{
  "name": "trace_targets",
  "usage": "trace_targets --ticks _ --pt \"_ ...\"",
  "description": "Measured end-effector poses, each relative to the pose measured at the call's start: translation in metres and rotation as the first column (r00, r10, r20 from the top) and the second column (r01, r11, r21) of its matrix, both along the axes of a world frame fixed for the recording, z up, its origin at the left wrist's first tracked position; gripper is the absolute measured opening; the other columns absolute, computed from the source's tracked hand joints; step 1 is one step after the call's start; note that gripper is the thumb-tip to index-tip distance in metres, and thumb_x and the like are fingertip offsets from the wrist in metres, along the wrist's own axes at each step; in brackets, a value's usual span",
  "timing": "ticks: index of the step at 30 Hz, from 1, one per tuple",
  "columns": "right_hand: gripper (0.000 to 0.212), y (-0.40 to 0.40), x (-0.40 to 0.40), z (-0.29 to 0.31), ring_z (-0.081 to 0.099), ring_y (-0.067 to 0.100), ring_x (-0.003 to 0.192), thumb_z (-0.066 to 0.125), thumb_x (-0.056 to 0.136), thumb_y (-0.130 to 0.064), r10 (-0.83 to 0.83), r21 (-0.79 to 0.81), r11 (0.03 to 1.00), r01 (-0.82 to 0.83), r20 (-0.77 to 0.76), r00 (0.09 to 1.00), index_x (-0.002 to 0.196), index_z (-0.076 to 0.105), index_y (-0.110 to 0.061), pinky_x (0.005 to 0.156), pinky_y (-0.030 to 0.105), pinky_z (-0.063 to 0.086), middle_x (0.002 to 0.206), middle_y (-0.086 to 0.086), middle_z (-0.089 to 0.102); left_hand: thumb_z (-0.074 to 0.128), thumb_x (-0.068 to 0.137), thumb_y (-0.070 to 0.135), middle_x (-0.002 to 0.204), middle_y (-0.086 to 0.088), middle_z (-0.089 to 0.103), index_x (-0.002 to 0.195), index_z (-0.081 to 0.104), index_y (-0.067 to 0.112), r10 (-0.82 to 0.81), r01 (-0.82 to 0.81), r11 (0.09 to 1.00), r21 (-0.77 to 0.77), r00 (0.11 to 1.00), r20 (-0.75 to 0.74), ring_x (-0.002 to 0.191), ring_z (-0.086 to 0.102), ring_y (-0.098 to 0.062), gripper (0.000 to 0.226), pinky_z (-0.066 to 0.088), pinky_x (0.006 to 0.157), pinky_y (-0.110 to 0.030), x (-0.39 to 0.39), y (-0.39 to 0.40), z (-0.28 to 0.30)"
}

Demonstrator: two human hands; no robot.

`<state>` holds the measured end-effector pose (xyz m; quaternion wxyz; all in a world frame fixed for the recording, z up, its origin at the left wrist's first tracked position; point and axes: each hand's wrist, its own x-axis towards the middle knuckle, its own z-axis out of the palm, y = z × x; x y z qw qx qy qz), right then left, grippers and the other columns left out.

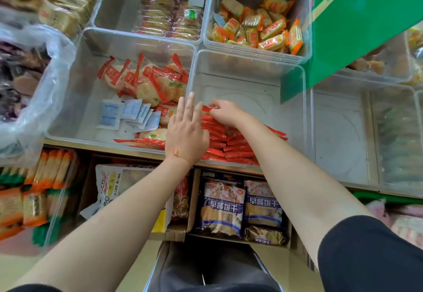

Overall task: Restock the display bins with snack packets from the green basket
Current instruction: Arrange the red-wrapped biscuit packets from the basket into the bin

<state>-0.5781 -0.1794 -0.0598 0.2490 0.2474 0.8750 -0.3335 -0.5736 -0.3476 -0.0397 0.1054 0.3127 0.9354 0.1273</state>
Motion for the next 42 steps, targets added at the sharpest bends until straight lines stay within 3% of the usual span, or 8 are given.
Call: trace_targets --ticks 3,7,13,20,25,29,32,42 --pt "0.032 0.001 -0.004 -0.001 0.057 0.027 0.110 0.039 0.098 -0.038 -0.001 -0.044 0.999 0.001 0.007 1.000 0.107 0.063 -0.020 0.083 0.030 0.038 0.117 0.004 0.062 0.043 0.088 0.027 0.165 -0.007 0.008 0.153 0.028 0.015 0.001 -0.001 1.000 0.003 1.000 0.006 0.152 0.005 -0.028 0.067 0.023 0.117 -0.047 0.001 -0.001 -0.001" --pt "0.049 -0.003 -0.001 -0.014 0.045 0.032 0.132 0.026 0.104 -0.044 0.049 -0.035 0.998 -0.047 0.059 0.997 0.141 0.051 -0.024 0.108 0.037 0.035 0.146 0.009 0.048 0.045 0.088 0.028 0.165 -0.007 0.008 0.152 0.030 0.015 0.002 -0.002 1.000 -0.001 1.000 0.007 0.152 0.006 -0.028 0.067 0.025 0.115 -0.047 0.001 -0.001 -0.001" --pt "0.063 -0.011 0.017 -0.009 0.037 0.031 0.135 0.022 0.087 -0.066 -0.022 0.094 0.995 0.027 -0.055 0.998 0.138 0.051 -0.042 0.112 0.054 0.031 0.142 0.009 0.049 0.043 0.090 0.029 0.166 -0.007 0.007 0.153 0.028 0.016 0.001 -0.001 1.000 -0.011 1.000 0.015 0.152 0.005 -0.028 0.066 0.025 0.115 -0.046 0.001 -0.001 0.002" --pt "0.042 -0.012 0.057 0.015 0.048 0.022 0.127 0.046 0.097 -0.035 -0.097 0.131 0.983 0.127 -0.209 0.973 0.138 0.053 -0.029 0.106 0.044 0.042 0.138 0.002 0.053 0.045 0.091 0.027 0.165 -0.008 0.008 0.150 0.032 0.015 -0.012 0.011 1.000 0.019 1.000 0.017 0.152 0.006 -0.029 0.061 0.027 0.113 -0.050 0.002 -0.002 0.003" --pt "0.026 -0.041 0.119 0.047 0.056 0.018 0.109 0.053 0.092 -0.010 -0.144 0.223 0.933 0.282 -0.487 0.861 0.112 0.069 -0.014 0.095 0.033 0.047 0.114 0.002 0.064 0.047 0.091 0.021 0.163 -0.012 0.016 0.145 0.040 0.013 -0.034 0.035 0.998 0.044 0.999 -0.020 0.151 0.008 -0.032 0.055 0.020 0.117 -0.051 0.006 -0.005 0.006" --pt "0.017 -0.059 0.192 0.072 0.057 0.012 0.085 0.053 0.093 -0.007 -0.210 0.211 0.898 0.387 -0.568 0.796 0.093 0.069 -0.012 0.070 0.014 0.041 0.090 -0.002 0.066 0.041 0.083 0.027 0.114 -0.014 0.066 0.100 0.070 0.010 -0.090 0.115 0.962 0.246 0.990 -0.111 0.112 0.058 -0.036 0.038 0.042 0.086 -0.044 0.049 0.004 0.034" --pt "0.016 -0.055 0.252 0.072 0.054 0.013 0.072 0.052 0.093 -0.010 -0.303 0.162 0.888 0.431 -0.501 0.811 0.088 0.067 -0.012 0.057 0.018 0.036 0.080 -0.004 0.062 0.045 0.090 0.028 0.089 -0.005 0.070 0.095 0.071 0.014 -0.147 0.125 0.942 0.313 0.988 0.047 0.084 0.064 -0.030 0.029 0.046 0.066 -0.035 0.110 0.022 0.061" --pt "0.021 0.036 0.442 0.018 0.060 0.021 0.092 0.050 0.092 -0.016 -0.383 0.063 0.913 0.404 -0.210 0.899 0.091 0.070 -0.022 0.074 0.029 0.043 0.100 0.001 0.071 0.048 0.094 0.027 0.105 0.002 0.072 0.107 0.070 0.028 -0.250 0.270 0.963 0.024 0.852 0.460 0.088 0.064 -0.019 0.026 0.051 0.076 -0.031 0.288 0.084 0.013"
